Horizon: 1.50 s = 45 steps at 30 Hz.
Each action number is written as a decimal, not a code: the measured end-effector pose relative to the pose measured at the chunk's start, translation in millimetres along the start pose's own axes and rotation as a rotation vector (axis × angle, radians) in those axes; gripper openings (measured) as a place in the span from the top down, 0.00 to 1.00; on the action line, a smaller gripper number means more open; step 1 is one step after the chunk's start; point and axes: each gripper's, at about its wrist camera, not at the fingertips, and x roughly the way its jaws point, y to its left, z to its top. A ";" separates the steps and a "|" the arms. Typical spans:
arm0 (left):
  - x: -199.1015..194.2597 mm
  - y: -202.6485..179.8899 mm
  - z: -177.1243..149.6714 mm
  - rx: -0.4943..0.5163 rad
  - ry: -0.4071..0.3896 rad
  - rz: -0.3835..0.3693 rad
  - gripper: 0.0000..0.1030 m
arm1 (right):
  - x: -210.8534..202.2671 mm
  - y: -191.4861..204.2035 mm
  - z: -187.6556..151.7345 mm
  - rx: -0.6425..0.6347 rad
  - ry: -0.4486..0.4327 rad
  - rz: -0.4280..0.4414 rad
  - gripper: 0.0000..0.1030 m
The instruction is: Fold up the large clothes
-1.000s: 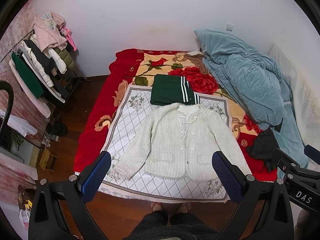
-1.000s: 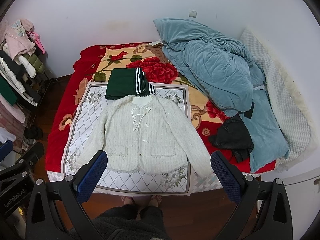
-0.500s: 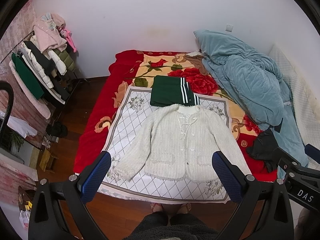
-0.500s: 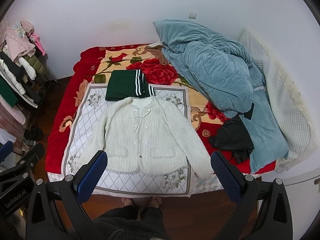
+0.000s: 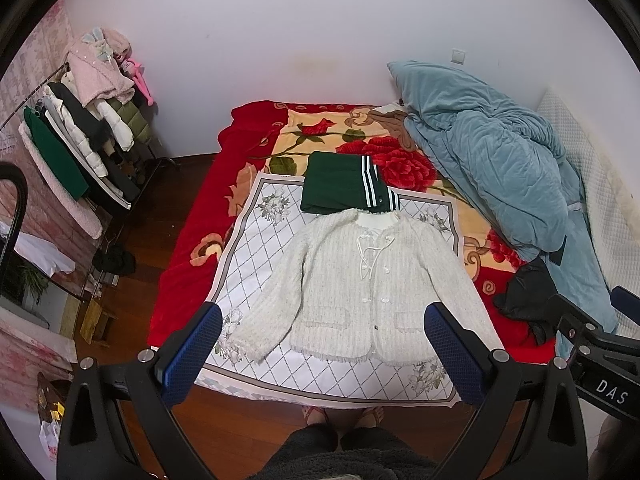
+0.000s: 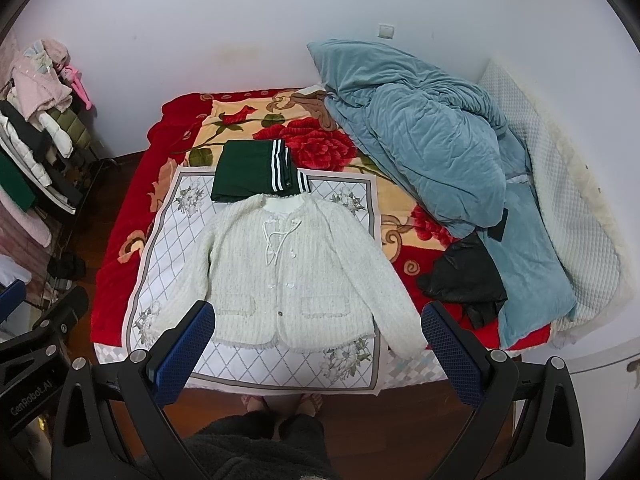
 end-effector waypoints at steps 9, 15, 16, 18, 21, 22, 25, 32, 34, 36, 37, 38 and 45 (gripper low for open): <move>-0.4 0.8 -5.1 0.004 -0.004 0.000 0.00 | 0.0 -0.1 1.4 -0.002 0.000 -0.001 0.00; 0.4 2.4 -8.2 0.003 -0.002 -0.001 0.00 | -0.7 -0.8 2.2 -0.001 0.000 -0.002 0.00; 0.4 2.4 -8.3 0.002 -0.002 -0.001 0.00 | -0.4 -0.8 2.2 -0.002 0.001 -0.002 0.00; 0.4 1.9 -7.9 0.003 -0.001 -0.003 0.00 | 2.2 0.1 -0.9 0.000 -0.001 -0.003 0.00; 0.8 2.5 -6.7 0.005 -0.016 0.009 0.00 | 2.0 -0.3 1.8 0.008 0.007 -0.003 0.00; 3.2 2.3 -3.9 0.009 -0.034 0.023 0.00 | 3.0 -2.6 4.5 0.023 0.017 -0.004 0.00; 24.0 2.7 3.9 0.030 -0.086 0.079 0.00 | 10.6 0.3 22.8 0.080 0.040 0.014 0.00; 122.4 -0.5 6.8 0.109 -0.102 0.127 0.00 | 127.5 -46.1 -6.8 0.356 0.150 -0.030 0.01; 155.5 -3.2 1.8 0.128 -0.070 0.133 0.00 | 167.3 -70.7 -26.8 0.468 0.199 -0.074 0.15; 188.0 -13.2 -3.8 0.156 -0.037 0.145 0.00 | 209.1 -95.0 -46.6 0.557 0.258 -0.078 0.31; 202.6 -19.0 -7.3 0.170 -0.017 0.155 0.00 | 231.1 -107.7 -56.1 0.596 0.290 -0.078 0.32; 223.8 -27.2 -9.8 0.185 0.014 0.163 0.00 | 251.0 -119.6 -66.2 0.636 0.313 -0.079 0.32; 328.9 -67.4 -33.9 0.222 0.156 0.242 0.00 | 407.5 -226.8 -176.1 1.072 0.537 0.013 0.31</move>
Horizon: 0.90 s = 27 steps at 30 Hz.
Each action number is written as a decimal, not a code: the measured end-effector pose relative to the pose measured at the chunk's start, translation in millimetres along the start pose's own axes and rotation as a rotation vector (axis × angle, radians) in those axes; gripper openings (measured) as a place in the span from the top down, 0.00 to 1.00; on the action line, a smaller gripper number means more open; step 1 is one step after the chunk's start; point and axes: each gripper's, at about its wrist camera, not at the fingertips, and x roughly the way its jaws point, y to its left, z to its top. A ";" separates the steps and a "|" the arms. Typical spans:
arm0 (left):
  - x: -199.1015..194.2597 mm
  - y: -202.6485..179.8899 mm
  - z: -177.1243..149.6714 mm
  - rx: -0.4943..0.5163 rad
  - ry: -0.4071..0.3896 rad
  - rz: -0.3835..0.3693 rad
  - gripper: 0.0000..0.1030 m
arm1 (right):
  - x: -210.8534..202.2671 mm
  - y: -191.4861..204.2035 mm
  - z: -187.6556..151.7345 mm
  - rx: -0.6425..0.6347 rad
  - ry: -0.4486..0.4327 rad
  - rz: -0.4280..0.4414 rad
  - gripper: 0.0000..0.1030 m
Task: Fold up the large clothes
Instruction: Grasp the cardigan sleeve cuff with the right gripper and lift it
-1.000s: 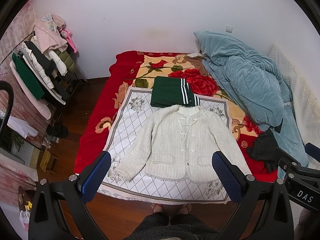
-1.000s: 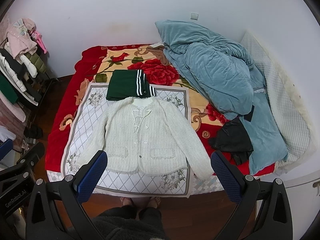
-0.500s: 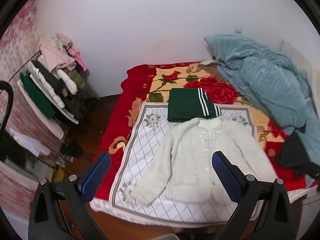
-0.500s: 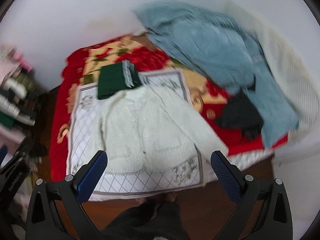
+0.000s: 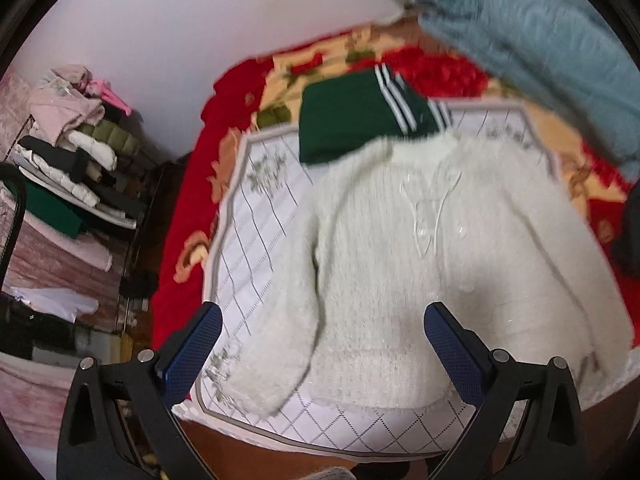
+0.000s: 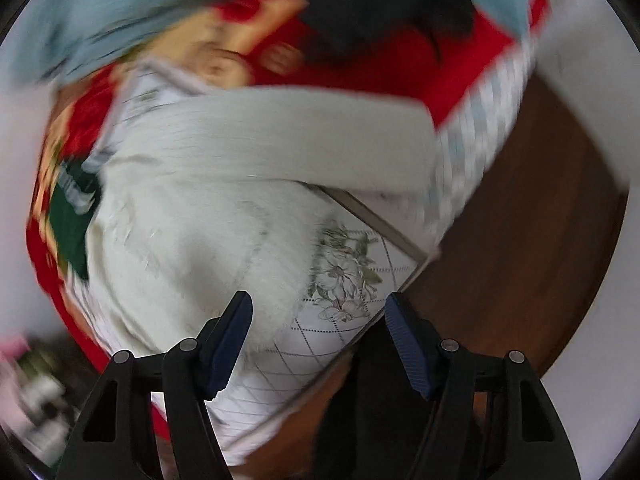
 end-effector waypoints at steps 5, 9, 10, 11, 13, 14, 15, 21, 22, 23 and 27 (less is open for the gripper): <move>71.8 -57.0 2.5 -0.028 0.127 -0.019 0.00 | 102.7 -77.5 62.4 0.265 0.051 0.071 0.31; 118.9 -108.6 2.8 -0.029 0.184 -0.034 0.00 | 190.5 -125.0 86.9 0.475 0.117 0.157 0.30; 129.0 -120.8 2.2 -0.025 0.200 -0.038 0.00 | 204.9 -133.2 89.7 0.521 0.127 0.183 0.30; 138.2 -132.2 1.7 -0.018 0.215 -0.043 0.00 | 219.5 -142.4 92.0 0.570 0.126 0.220 0.30; 154.1 -153.2 1.5 0.001 0.235 -0.060 0.00 | 229.6 -152.6 95.6 0.616 0.074 0.280 0.38; 159.6 -161.4 3.7 0.010 0.237 -0.067 0.00 | 221.9 -156.7 94.8 0.634 -0.013 0.293 0.54; 163.7 -169.3 4.9 0.020 0.233 -0.076 0.00 | 212.2 -157.0 93.3 0.630 -0.080 0.283 0.72; 170.0 -196.8 6.0 0.057 0.199 -0.138 0.00 | 183.5 -124.5 97.2 0.398 -0.251 0.287 0.78; 172.0 -199.8 5.0 0.058 0.197 -0.147 0.00 | 199.8 -121.3 104.8 0.362 -0.218 0.277 0.74; 175.4 -203.6 4.4 0.062 0.200 -0.155 0.00 | 209.2 -116.2 110.2 0.357 -0.193 0.267 0.61; 185.0 -212.8 2.8 0.076 0.208 -0.173 0.00 | 236.1 -112.4 115.5 0.448 -0.207 0.320 0.59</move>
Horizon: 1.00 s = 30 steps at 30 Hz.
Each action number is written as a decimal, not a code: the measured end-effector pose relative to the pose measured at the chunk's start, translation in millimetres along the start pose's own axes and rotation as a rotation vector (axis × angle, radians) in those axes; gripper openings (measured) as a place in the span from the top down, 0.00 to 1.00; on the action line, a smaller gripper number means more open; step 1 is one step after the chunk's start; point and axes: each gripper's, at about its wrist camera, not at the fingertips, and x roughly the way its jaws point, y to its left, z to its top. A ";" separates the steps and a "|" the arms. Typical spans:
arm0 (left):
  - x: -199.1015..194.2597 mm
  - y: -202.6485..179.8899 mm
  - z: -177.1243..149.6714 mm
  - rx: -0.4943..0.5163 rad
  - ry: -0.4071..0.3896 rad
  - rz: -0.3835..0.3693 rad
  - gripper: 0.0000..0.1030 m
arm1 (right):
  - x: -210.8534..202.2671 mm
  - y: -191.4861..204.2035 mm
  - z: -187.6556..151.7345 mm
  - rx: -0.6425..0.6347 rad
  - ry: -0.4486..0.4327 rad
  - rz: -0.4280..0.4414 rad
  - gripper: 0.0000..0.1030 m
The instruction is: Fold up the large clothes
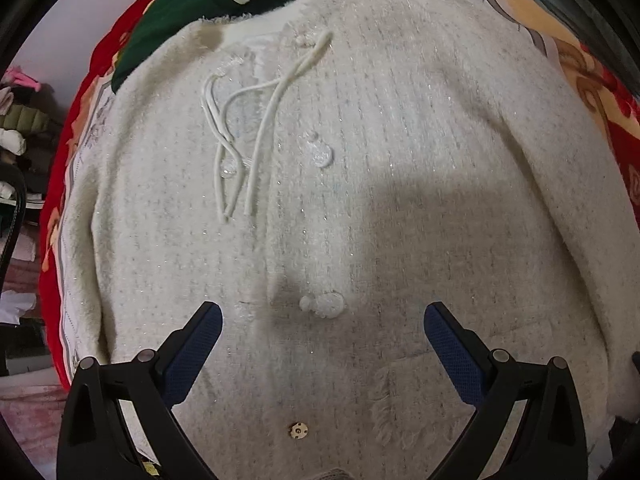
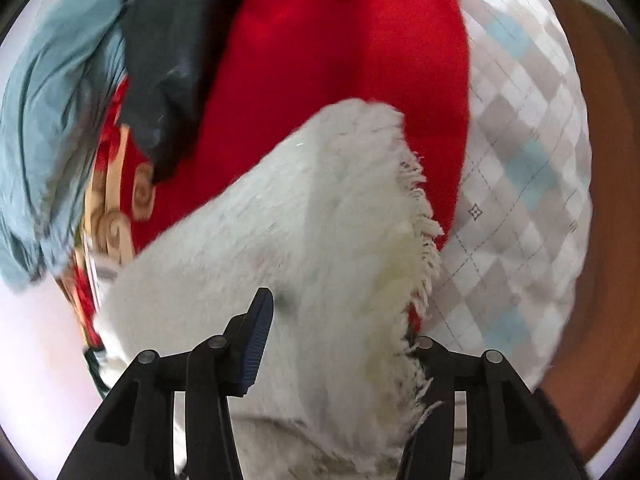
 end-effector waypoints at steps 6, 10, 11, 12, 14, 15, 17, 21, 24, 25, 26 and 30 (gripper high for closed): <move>-9.1 20.8 3.8 -0.020 -0.053 -0.003 0.00 | -38.1 58.7 -21.5 -0.059 -0.165 -0.003 0.85; -16.8 54.6 10.9 -0.095 -0.058 -0.004 0.00 | -74.9 163.9 -59.4 -0.367 -0.254 0.024 0.86; -17.2 64.2 14.5 -0.110 -0.061 -0.001 0.00 | -79.9 188.0 -73.5 -0.434 -0.256 0.039 0.86; -19.1 75.5 15.9 -0.138 -0.068 0.006 0.00 | -80.2 212.3 -86.8 -0.491 -0.247 0.062 0.86; -22.2 99.7 17.2 -0.186 -0.078 0.020 0.00 | -72.7 263.9 -118.1 -0.618 -0.222 0.080 0.86; -22.8 113.3 16.2 -0.214 -0.078 0.029 0.00 | -64.0 292.6 -137.5 -0.681 -0.206 0.099 0.86; -21.8 141.5 13.2 -0.268 -0.076 0.046 0.00 | -44.9 337.5 -178.2 -0.810 -0.164 0.096 0.86; -12.0 214.0 -11.7 -0.399 -0.061 0.110 0.00 | 6.2 391.5 -285.1 -1.071 -0.031 0.074 0.86; 1.1 262.2 -41.0 -0.485 -0.018 0.162 0.00 | 51.7 405.4 -369.9 -1.255 0.068 0.019 0.86; 6.7 276.5 -51.2 -0.511 -0.001 0.177 0.00 | 78.6 411.4 -409.7 -1.352 0.101 -0.019 0.86; 13.1 291.0 -62.5 -0.535 0.019 0.193 0.00 | 88.3 402.6 -431.9 -1.400 0.110 -0.034 0.86; 34.4 340.6 -107.9 -0.625 0.083 0.241 0.00 | 156.0 376.5 -535.4 -1.626 0.151 -0.141 0.86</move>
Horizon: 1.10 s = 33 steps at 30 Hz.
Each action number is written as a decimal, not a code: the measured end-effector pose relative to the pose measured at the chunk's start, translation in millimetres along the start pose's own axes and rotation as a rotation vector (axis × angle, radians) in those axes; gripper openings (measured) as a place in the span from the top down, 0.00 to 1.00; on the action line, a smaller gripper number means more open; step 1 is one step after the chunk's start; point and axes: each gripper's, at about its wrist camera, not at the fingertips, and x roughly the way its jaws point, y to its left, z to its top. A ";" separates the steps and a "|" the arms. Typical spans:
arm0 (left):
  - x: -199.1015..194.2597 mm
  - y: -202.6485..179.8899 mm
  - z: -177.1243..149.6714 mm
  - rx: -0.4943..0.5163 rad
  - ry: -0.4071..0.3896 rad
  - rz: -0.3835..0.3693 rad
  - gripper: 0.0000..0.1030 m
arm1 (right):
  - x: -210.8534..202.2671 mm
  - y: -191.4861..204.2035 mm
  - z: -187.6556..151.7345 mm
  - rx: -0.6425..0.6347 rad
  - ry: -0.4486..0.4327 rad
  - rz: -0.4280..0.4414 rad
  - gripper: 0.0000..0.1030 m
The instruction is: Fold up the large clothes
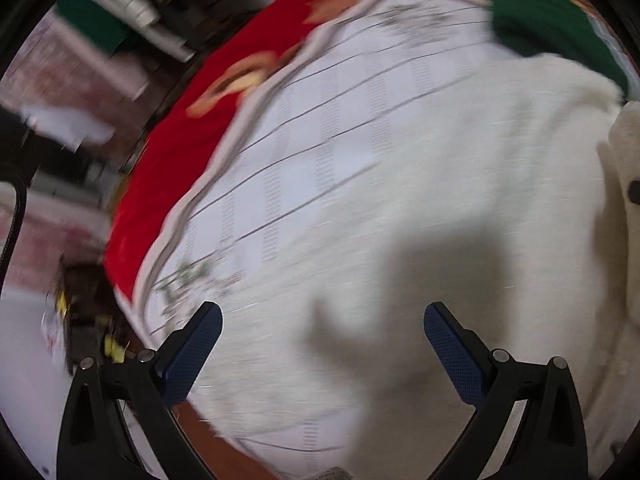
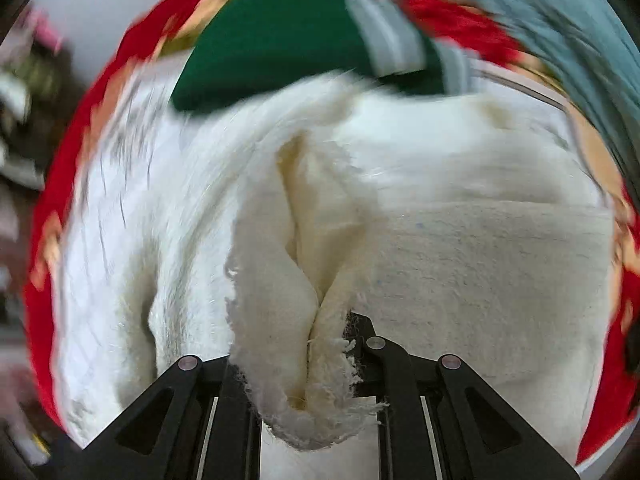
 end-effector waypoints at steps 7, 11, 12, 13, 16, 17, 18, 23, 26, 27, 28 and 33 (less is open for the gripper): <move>36.0 101.3 -36.5 -0.227 0.153 -0.077 0.00 | 61.1 54.4 -10.5 -0.098 0.117 0.098 0.42; 61.1 148.6 -72.2 -0.423 0.279 -0.238 0.00 | 31.0 35.8 -27.7 -0.060 0.114 0.269 0.29; 70.0 155.2 -80.4 -0.463 0.303 -0.274 0.00 | 26.1 31.7 -33.6 -0.051 0.120 0.281 0.29; 78.9 158.7 -86.1 -0.496 0.323 -0.306 0.00 | 20.3 24.1 -39.4 -0.036 0.132 0.291 0.29; 113.2 159.4 -94.2 -0.577 0.393 -0.410 0.01 | 13.2 6.1 -61.5 0.005 0.171 0.292 0.29; 123.5 156.4 -92.4 -0.590 0.410 -0.435 0.02 | 13.7 -0.4 -69.2 0.019 0.187 0.286 0.29; 130.2 154.0 -88.6 -0.600 0.405 -0.444 0.11 | 15.5 -5.1 -73.3 0.029 0.205 0.275 0.29; 126.2 151.5 -48.3 -0.533 0.233 -0.335 0.77 | 32.3 -9.5 -98.7 0.106 0.287 0.240 0.29; 125.9 171.0 -11.8 -0.526 0.149 -0.308 0.85 | 30.9 -5.0 -107.1 0.099 0.286 0.228 0.29; 127.1 181.3 4.2 -0.522 0.112 -0.290 0.85 | 31.2 -0.1 -107.8 0.094 0.281 0.219 0.29; 128.9 190.3 18.5 -0.517 0.083 -0.272 0.85 | 33.1 5.1 -109.6 0.095 0.275 0.215 0.29; 153.2 215.0 91.9 -0.476 -0.023 -0.230 0.82 | 40.9 21.0 -108.9 0.112 0.258 0.195 0.29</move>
